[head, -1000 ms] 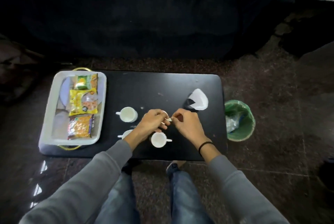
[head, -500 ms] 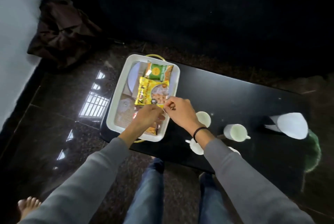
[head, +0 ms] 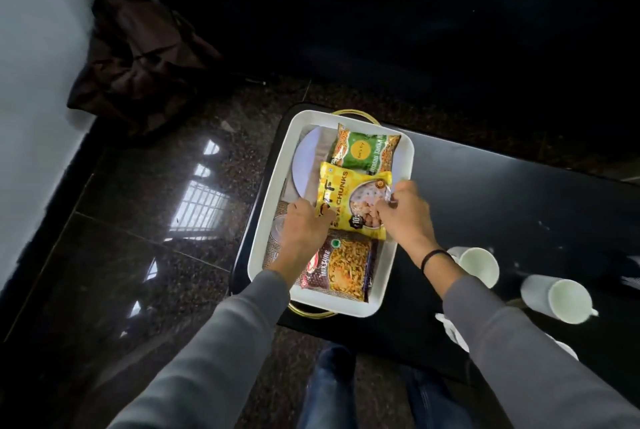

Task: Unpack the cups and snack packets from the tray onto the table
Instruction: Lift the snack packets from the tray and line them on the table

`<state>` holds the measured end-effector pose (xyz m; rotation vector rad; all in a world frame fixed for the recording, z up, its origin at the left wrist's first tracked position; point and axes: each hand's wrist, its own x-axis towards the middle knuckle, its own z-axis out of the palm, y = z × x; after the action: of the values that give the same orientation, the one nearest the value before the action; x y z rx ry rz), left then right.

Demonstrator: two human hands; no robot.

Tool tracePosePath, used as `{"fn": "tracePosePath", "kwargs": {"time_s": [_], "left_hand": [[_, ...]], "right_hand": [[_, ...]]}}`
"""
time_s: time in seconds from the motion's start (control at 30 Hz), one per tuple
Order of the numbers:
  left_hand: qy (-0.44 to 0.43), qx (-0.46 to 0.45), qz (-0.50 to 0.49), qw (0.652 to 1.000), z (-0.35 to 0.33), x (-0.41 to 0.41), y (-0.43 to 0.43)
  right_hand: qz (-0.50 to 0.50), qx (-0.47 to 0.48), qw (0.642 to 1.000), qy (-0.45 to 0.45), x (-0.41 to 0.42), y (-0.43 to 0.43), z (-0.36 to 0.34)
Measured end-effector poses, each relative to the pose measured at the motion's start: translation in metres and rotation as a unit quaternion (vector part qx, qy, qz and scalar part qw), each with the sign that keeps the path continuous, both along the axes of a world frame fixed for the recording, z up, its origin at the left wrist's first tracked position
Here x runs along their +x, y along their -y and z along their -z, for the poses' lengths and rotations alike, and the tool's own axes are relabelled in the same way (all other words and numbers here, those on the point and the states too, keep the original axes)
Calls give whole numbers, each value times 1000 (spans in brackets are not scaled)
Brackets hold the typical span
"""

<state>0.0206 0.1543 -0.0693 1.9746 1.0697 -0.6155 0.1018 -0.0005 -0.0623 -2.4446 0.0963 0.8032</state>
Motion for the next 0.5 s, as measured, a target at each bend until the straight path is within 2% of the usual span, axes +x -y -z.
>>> {"fn": "tracePosePath", "kwargs": {"time_s": [0.13,0.3,0.43,0.5], "left_hand": [[21,-54,-74,996,12,5,-3],[46,-116,-91,988,19,3,-12],[138,-186,-168,958,9,3,-8],[182,-236,-206,932,1,7,-7]], "right_hand": [[64,29,998,-5,1,0,19],[99,105,989,-30,1,2,31],[172,218,957,-87,4,7,25],[198,258,939,-108,7,9,19]]}}
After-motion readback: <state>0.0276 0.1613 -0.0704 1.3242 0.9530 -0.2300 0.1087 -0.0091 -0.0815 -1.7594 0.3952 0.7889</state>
